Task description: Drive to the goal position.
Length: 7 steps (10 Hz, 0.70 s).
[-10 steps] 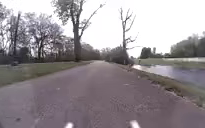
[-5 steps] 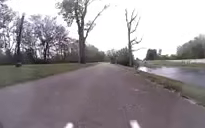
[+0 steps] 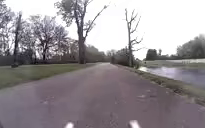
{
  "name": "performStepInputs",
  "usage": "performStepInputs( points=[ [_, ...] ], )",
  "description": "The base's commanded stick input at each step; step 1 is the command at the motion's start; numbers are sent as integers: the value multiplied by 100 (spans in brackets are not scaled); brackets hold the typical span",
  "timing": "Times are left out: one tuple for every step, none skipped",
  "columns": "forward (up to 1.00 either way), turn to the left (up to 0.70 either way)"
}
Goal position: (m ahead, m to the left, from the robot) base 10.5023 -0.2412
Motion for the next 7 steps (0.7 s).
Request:
performStepInputs(
  points=[
    [70,0],
    [70,0],
    [70,0],
    [70,0],
    [70,0],
    [70,0],
    [70,0]
  ],
)
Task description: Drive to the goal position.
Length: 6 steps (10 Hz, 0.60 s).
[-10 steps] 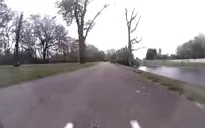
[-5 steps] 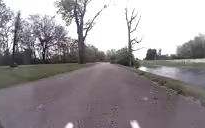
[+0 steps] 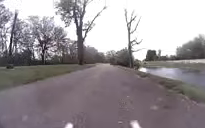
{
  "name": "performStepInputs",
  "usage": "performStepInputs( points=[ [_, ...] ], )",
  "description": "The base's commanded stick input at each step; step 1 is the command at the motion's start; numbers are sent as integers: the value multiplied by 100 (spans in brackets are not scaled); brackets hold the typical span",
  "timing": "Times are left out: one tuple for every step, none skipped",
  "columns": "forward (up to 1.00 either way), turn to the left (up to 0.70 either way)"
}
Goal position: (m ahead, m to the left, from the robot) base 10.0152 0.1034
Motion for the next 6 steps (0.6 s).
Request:
performStepInputs(
  points=[
    [70,0],
    [70,0],
    [70,0],
    [70,0],
    [70,0],
    [70,0]
  ],
)
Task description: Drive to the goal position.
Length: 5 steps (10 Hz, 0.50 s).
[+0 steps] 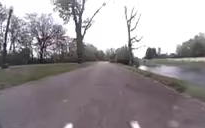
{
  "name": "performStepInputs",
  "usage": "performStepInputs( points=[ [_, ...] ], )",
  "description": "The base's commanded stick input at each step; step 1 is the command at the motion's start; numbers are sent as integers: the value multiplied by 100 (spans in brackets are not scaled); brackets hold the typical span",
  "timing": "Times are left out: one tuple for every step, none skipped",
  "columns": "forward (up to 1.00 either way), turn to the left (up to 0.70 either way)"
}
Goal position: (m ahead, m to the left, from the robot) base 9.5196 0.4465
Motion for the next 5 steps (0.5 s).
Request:
performStepInputs(
  points=[
    [70,0],
    [70,0],
    [70,0],
    [70,0],
    [70,0]
  ],
)
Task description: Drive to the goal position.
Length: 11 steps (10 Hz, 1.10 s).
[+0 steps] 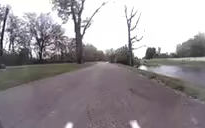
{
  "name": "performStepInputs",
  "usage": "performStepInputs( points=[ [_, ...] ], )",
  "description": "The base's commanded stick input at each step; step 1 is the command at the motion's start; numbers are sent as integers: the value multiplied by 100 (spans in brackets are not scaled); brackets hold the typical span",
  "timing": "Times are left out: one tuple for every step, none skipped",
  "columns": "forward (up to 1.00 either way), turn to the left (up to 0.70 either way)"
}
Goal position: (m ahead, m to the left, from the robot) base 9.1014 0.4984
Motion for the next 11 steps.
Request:
performStepInputs(
  points=[
    [70,0],
    [70,0],
    [70,0],
    [70,0],
    [70,0],
    [70,0],
    [70,0],
    [70,0],
    [70,0],
    [70,0],
    [70,0]
  ],
)
